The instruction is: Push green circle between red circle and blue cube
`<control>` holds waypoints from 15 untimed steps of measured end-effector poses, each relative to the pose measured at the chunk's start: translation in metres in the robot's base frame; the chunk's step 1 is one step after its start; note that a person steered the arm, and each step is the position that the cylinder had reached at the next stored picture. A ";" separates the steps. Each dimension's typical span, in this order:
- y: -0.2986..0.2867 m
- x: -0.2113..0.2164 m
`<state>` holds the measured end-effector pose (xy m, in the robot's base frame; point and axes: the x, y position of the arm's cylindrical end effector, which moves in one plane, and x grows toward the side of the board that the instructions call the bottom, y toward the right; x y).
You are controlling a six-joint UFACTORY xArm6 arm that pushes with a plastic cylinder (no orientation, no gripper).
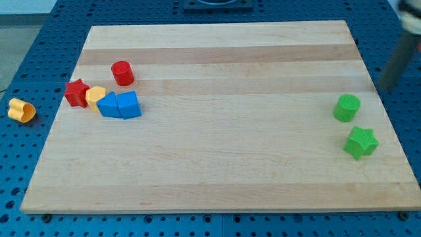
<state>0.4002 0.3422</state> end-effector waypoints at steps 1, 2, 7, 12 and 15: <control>-0.025 0.051; -0.154 0.070; -0.242 0.040; -0.244 -0.007; -0.385 -0.083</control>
<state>0.3174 -0.0427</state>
